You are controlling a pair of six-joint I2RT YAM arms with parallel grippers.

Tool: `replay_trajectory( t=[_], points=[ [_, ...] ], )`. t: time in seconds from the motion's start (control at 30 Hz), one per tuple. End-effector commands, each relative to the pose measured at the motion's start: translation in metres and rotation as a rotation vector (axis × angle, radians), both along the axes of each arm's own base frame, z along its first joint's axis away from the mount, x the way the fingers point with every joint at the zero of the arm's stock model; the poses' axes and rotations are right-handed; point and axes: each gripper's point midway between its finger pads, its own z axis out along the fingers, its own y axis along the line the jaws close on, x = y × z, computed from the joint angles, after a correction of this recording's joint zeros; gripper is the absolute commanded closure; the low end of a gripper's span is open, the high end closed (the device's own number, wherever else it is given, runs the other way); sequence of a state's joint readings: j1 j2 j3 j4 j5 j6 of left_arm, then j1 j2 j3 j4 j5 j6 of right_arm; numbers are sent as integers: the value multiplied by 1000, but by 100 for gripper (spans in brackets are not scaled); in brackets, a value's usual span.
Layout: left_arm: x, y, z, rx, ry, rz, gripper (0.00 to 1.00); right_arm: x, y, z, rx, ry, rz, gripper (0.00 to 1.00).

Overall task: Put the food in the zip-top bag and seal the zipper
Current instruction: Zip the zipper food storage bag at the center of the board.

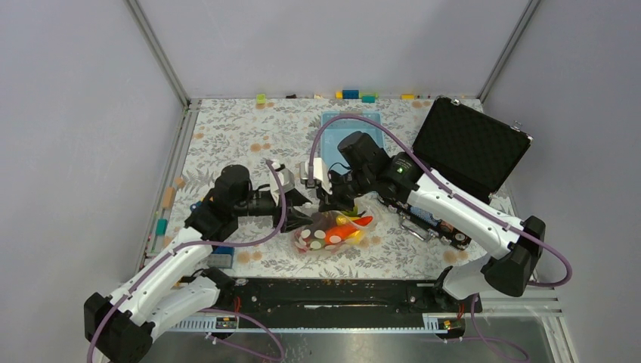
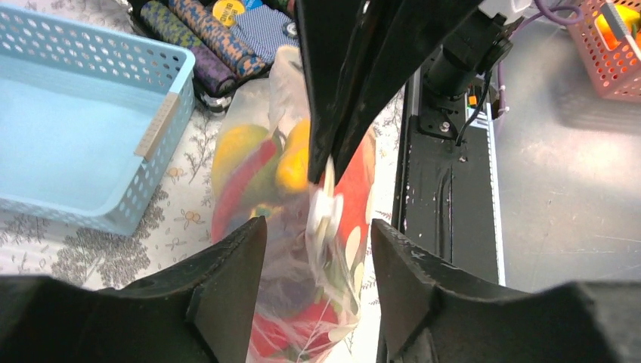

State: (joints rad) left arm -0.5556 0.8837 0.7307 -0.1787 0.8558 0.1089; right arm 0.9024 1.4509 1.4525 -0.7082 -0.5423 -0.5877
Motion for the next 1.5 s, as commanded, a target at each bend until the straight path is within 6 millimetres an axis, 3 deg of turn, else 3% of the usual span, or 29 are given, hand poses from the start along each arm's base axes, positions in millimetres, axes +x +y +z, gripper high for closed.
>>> replay_trajectory(
  t=[0.0, 0.13, 0.4, 0.43, 0.53, 0.63, 0.67, 0.73, 0.87, 1.1, 1.47],
  points=[
    [6, 0, 8, -79, -46, 58, 44, -10, 0, 21, 85, 1, -4, 100],
    [8, 3, 6, -124, -42, 105, 40, -12, 0, 20, 95, 19, -17, 100],
    [12, -4, 16, -223, -24, 90, 48, -18, 4, 22, 146, 47, -16, 100],
    [11, -6, 16, -225, -19, 73, 53, -17, 3, 21, 141, 44, -26, 100],
    [8, -8, 14, -221, -12, 41, 100, -13, 2, 21, 142, 42, -60, 100],
    [4, -7, 9, -219, -12, 22, 100, -9, 1, 23, 151, 37, -102, 100],
    [2, -7, 10, -224, -16, 12, 100, -9, 1, 22, 150, 34, -101, 95],
    [-3, -6, 11, -236, -29, -6, 100, -10, -1, 20, 148, 15, -82, 77],
    [-8, -5, 14, -235, -34, -24, 100, -6, 2, 31, 171, -10, -80, 55],
    [-4, -6, 13, -212, -4, -15, 100, -13, 15, 46, 216, -26, 7, 50],
    [5, -8, 13, -201, 23, 21, 100, -2, 29, 36, 163, -87, -52, 48]
  ],
)
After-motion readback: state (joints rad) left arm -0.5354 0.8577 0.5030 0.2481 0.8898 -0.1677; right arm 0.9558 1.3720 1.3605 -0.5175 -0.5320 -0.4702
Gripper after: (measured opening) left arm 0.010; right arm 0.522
